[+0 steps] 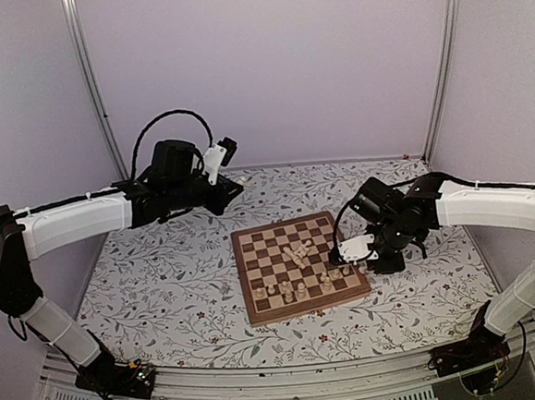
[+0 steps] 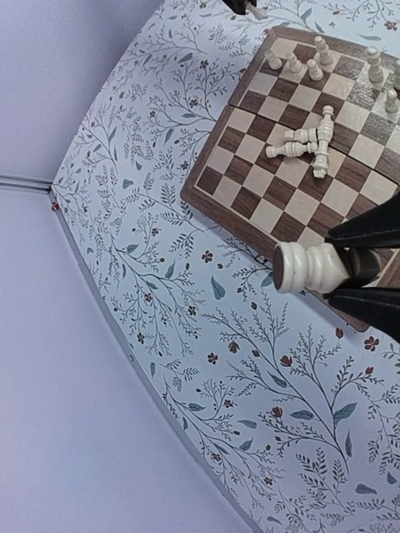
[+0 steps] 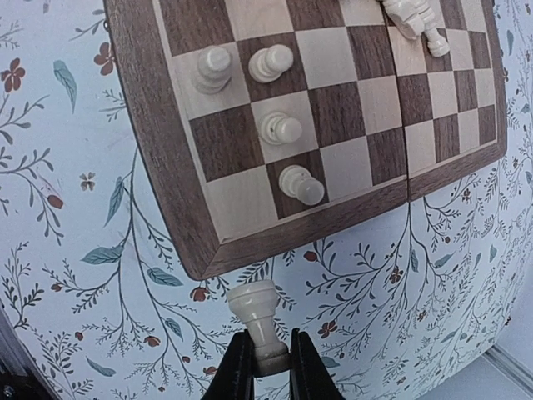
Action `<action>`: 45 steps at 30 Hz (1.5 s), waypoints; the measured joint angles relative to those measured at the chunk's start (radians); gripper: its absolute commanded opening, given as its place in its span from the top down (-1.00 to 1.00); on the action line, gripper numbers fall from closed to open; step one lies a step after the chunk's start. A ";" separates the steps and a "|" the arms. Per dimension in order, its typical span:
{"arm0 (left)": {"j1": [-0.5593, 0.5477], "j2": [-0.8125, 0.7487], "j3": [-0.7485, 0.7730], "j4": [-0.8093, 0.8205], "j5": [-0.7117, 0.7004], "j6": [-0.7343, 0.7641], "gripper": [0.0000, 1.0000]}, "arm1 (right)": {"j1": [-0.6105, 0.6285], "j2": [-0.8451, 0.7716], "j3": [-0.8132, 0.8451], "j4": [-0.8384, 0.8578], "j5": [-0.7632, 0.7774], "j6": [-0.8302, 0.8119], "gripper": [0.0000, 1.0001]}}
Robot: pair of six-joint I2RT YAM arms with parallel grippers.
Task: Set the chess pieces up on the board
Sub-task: Place the chess piece on the chessboard.
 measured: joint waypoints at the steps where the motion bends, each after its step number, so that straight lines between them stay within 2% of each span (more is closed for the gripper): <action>1: -0.002 -0.002 0.000 -0.002 -0.003 0.000 1.00 | 0.014 -0.001 -0.008 0.000 0.021 -0.003 0.95; 12: -0.092 -0.004 0.009 -0.057 -0.073 0.005 1.00 | 0.092 0.068 -0.015 0.016 0.129 -0.001 0.88; 28: -0.103 -0.068 0.012 -0.077 -0.102 0.010 1.00 | 0.119 0.203 0.068 0.002 0.137 0.025 0.79; 45: -0.116 -0.081 0.013 -0.080 -0.103 0.024 1.00 | 0.120 0.255 0.093 -0.015 0.137 0.053 0.50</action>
